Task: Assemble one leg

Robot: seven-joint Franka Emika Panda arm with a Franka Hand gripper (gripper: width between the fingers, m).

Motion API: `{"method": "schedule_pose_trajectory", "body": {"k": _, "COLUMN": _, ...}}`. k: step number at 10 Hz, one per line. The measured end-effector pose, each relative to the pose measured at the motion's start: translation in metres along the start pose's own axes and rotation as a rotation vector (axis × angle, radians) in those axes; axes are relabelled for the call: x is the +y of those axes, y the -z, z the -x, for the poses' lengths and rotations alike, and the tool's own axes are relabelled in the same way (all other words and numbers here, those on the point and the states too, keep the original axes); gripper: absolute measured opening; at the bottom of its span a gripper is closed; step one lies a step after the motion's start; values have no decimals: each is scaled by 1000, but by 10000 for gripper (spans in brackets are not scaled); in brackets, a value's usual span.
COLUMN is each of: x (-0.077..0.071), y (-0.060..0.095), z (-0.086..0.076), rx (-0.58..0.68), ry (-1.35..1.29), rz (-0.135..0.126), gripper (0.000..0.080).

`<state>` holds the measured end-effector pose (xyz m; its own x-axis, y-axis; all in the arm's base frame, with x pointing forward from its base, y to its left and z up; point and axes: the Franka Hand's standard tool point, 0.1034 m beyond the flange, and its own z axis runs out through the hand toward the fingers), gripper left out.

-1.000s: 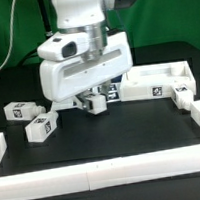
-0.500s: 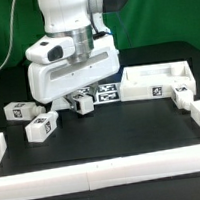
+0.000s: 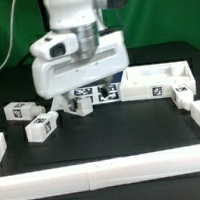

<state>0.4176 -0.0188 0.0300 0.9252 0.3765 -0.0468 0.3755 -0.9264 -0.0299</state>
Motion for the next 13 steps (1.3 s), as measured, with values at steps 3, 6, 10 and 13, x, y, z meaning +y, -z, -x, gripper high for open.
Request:
{"method": "schedule_pose_trajectory", "body": {"k": 3, "x": -21, "y": 13, "z": -14, "rx": -3, "ry": -134, "rz": 3, "gripper": 648}}
{"method": "schedule_pose_trajectory", "body": {"k": 6, "x": -21, "y": 13, "z": -14, "rx": -3, "ry": -134, "rz": 3, "gripper": 648}}
{"method": "schedule_pose_trajectory", "body": {"k": 10, "x": -21, "y": 13, "z": -14, "rx": -3, "ry": -134, "rz": 3, "gripper": 648}}
{"method": "schedule_pose_trajectory", "body": {"k": 13, "x": -28, "y": 13, "z": -23, "rx": 38, "ry": -330, "rz": 10, "gripper": 648}}
